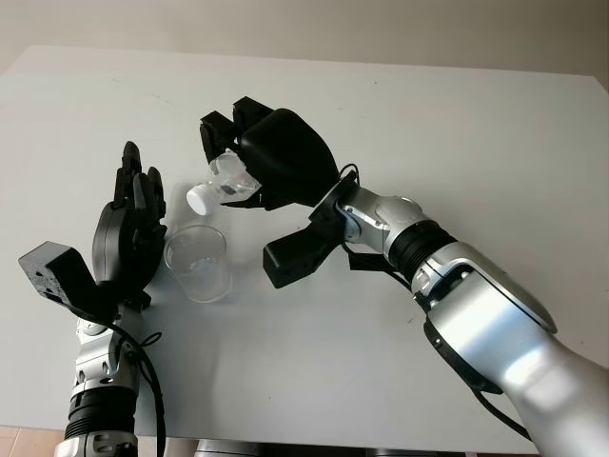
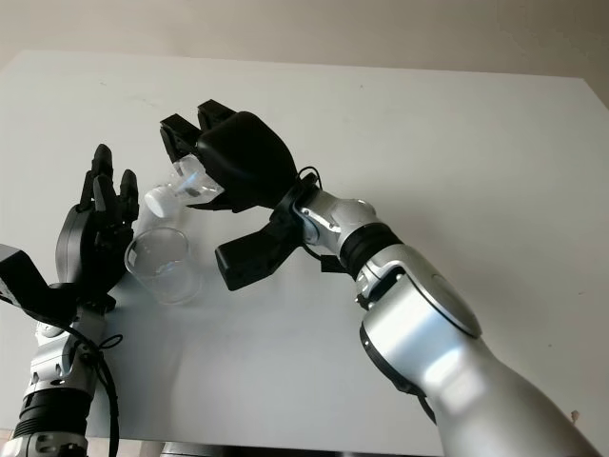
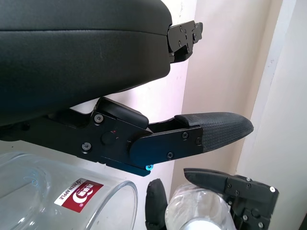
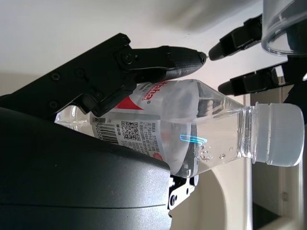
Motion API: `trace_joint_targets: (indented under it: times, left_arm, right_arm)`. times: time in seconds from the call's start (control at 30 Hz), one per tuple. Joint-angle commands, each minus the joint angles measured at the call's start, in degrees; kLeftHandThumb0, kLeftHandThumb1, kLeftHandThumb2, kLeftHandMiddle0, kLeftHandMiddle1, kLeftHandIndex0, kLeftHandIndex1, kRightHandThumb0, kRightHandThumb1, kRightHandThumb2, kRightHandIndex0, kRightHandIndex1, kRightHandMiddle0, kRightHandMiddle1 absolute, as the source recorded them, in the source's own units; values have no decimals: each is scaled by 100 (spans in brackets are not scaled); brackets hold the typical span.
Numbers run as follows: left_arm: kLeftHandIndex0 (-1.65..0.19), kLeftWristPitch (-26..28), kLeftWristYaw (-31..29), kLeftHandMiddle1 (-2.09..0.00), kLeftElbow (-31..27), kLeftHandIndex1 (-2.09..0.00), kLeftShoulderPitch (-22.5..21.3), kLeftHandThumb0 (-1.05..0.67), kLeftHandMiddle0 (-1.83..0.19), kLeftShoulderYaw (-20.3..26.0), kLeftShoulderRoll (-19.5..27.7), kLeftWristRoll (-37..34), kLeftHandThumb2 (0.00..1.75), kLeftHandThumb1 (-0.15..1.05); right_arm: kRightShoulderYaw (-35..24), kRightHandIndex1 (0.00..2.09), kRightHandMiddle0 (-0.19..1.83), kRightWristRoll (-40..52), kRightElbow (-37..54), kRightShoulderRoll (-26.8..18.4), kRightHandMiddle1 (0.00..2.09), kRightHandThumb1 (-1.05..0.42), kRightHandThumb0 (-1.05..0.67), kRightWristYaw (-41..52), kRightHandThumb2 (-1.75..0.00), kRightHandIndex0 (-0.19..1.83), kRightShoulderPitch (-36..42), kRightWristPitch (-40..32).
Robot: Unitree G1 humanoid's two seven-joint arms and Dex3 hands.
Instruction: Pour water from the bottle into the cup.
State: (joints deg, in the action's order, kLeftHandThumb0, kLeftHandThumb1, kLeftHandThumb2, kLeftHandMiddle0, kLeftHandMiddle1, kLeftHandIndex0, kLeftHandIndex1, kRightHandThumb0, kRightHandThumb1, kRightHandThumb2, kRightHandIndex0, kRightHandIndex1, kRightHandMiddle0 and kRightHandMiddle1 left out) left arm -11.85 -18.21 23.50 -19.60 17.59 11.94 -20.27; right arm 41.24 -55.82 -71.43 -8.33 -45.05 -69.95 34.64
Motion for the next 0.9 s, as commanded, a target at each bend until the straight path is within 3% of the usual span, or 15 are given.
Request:
trace_joint_targets:
  times: [0.0, 0.27, 0.3, 0.4, 0.7, 0.8, 0.87]
  left_arm:
    - [19, -23, 18, 0, 39, 0, 23, -85, 19, -12, -68, 9, 60, 105]
    - [19, -54, 6, 0, 66, 0, 15, -84, 19, -11, -86, 1, 60, 105]
    - [19, -52, 0, 0, 66, 0, 11, -84, 19, -13, -84, 1, 60, 105]
    - [19, -25, -9, 0, 54, 0, 5, -84, 19, -14, -83, -14, 60, 105]
    - [19, -9, 25, 0, 58, 0, -2, -85, 19, -20, -80, 12, 60, 105]
    - [19, -12, 5, 0, 71, 0, -6, -85, 19, -24, -65, 15, 60, 105]
    - [19, -12, 3, 0, 68, 0, -7, -85, 19, -26, -66, 11, 60, 105]
  right_arm:
    - [119, 209, 72, -127, 121, -32, 209, -94, -27, -232, -46, 105, -254, -31]
    - [509, 209, 84, -563, 123, -42, 209, -97, -33, -763, -33, 103, -428, -224]
    - [592, 209, 71, -662, 138, -47, 209, -98, -37, -865, -28, 101, -457, -313]
    - [765, 209, 62, -859, 161, -45, 209, -100, -42, -1128, -18, 107, -506, -450]
    - [1001, 209, 69, -1081, 170, -18, 209, -105, -41, -1502, -11, 126, -582, -577]
    - [1109, 209, 57, -1193, 183, -19, 209, -105, -42, -1616, -10, 128, -625, -701]
    - [1167, 209, 62, -1247, 185, -22, 209, -105, -41, -1676, -10, 130, -652, -740]
